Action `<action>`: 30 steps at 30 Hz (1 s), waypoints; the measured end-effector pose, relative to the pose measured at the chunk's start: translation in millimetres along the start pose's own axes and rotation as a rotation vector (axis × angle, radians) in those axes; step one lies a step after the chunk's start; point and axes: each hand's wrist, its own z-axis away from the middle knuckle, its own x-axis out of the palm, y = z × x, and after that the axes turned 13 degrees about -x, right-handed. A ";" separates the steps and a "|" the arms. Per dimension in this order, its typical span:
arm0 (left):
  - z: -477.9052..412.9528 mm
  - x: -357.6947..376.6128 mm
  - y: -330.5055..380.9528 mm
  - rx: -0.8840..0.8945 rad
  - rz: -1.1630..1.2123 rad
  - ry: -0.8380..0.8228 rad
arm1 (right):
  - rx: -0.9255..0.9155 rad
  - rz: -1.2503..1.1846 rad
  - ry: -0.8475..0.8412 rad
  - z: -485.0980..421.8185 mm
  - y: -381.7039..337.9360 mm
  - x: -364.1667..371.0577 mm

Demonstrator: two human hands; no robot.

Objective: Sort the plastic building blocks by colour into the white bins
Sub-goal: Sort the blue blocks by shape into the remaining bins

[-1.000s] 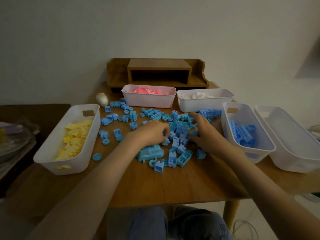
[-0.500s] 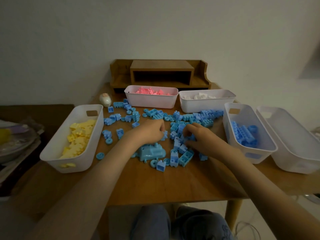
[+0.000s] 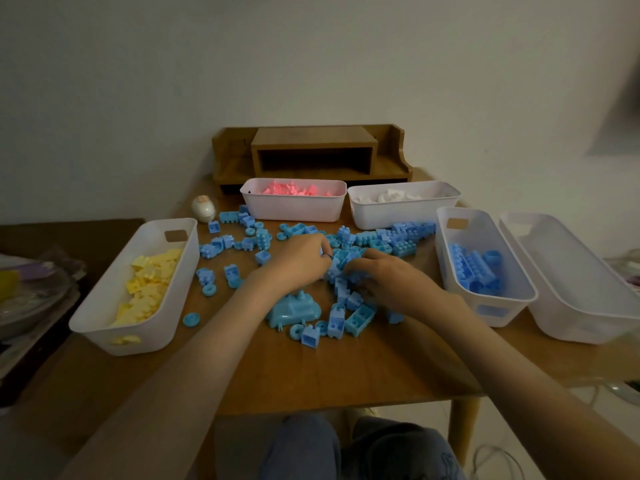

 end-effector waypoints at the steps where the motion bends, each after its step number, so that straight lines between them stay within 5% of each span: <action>1: 0.0 -0.5 2.2 0.002 0.008 0.002 | 0.018 -0.020 0.027 1.3 -0.1 -3.9; 11: 6.9 16.7 94.1 0.213 0.170 0.074 | 0.368 0.006 0.461 55.2 62.6 -65.6; 16: 11.8 54.2 158.7 0.311 0.117 0.046 | 0.510 -0.023 0.476 79.6 93.6 -74.0; 22: 10.2 77.7 170.6 0.418 -0.128 -0.127 | 0.445 -0.049 0.345 84.0 95.0 -68.9; 30: 10.2 50.3 134.0 0.390 0.046 -0.057 | 0.437 -0.245 0.477 82.1 95.2 -69.6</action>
